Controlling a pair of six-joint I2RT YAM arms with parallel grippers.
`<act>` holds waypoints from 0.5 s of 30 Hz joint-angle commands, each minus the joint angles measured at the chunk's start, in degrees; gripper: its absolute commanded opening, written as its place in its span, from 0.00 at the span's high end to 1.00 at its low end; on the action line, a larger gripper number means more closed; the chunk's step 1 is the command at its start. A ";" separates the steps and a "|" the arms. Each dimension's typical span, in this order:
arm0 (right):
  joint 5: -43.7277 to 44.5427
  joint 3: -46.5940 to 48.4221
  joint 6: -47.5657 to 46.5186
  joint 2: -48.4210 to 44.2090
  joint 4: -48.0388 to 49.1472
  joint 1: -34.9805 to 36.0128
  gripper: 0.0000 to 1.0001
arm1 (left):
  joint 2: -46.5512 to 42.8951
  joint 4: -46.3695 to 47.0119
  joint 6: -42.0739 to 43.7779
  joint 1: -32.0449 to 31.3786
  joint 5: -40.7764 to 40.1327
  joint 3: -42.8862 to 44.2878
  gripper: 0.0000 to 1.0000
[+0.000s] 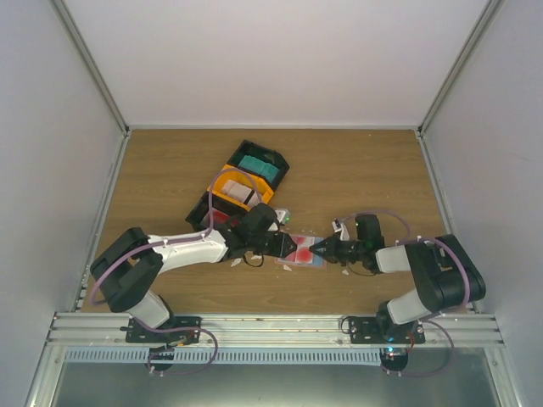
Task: Put the credit cards into the card holder
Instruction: Insert the credit card into the card holder.
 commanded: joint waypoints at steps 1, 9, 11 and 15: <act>-0.95 -0.03 3.10 3.50 3.99 0.85 1.00 | 2.40 -0.88 1.06 -1.06 -6.25 1.19 0.74; 0.59 0.17 4.22 6.56 6.14 2.22 1.00 | 5.04 -5.07 -0.69 -1.18 -14.29 0.40 0.78; 1.47 0.42 4.11 6.81 5.76 2.65 1.00 | 5.37 -5.42 -1.01 -1.18 -14.94 0.34 0.77; 2.79 0.88 4.23 7.63 5.14 3.44 1.00 | 6.09 -5.69 -1.38 -1.18 -15.30 0.16 0.73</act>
